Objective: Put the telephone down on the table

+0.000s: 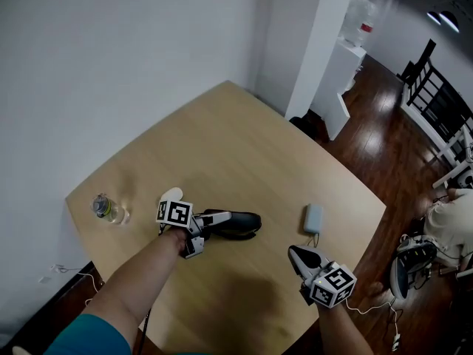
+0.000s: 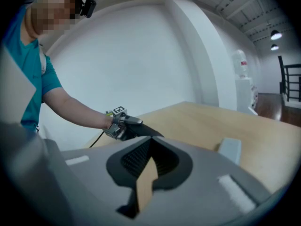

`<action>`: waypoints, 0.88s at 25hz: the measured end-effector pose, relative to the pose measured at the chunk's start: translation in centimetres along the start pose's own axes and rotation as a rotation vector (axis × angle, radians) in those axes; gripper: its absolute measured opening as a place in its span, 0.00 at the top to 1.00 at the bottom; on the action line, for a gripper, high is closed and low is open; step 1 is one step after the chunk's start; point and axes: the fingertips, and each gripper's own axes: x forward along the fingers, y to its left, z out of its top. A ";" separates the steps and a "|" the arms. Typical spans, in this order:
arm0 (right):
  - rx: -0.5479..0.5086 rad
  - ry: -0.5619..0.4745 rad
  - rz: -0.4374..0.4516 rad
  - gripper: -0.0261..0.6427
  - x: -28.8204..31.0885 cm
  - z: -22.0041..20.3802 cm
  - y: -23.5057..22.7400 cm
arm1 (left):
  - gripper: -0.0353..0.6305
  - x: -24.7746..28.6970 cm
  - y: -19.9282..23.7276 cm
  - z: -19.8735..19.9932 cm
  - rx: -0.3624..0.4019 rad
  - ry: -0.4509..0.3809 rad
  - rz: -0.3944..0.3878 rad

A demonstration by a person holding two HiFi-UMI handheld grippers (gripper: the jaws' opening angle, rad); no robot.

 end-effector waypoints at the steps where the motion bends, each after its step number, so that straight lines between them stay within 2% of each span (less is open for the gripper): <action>1: 0.001 -0.003 0.004 0.96 0.1 0.0 0.1 | 0.50 0.1 0.2 0.1 -0.006 -0.003 0.004; 3: 0.004 -0.005 0.010 0.96 0.2 -0.1 0.2 | 0.49 0.3 0.8 0.1 -0.018 -0.003 0.044; 7: 0.012 -0.010 0.019 0.96 -0.1 -0.2 0.8 | 0.39 -0.2 3.1 -0.8 -0.010 0.047 0.214; 11: 0.014 -0.006 0.017 0.96 -0.5 -0.4 0.6 | 0.37 -0.4 3.7 -0.3 0.015 0.035 0.297; 17: 0.023 -0.013 0.012 0.96 -0.9 -0.6 1.0 | 0.32 -1.8 4.9 0.0 0.115 0.081 0.490; 19: 0.028 -0.018 0.012 0.96 -1.1 -0.6 1.3 | 0.32 -2.4 5.0 0.2 0.138 0.068 0.523; 22: 0.036 -0.031 0.012 0.96 -1.6 -0.3 1.7 | 0.31 -3.3 4.5 0.5 0.173 0.013 0.535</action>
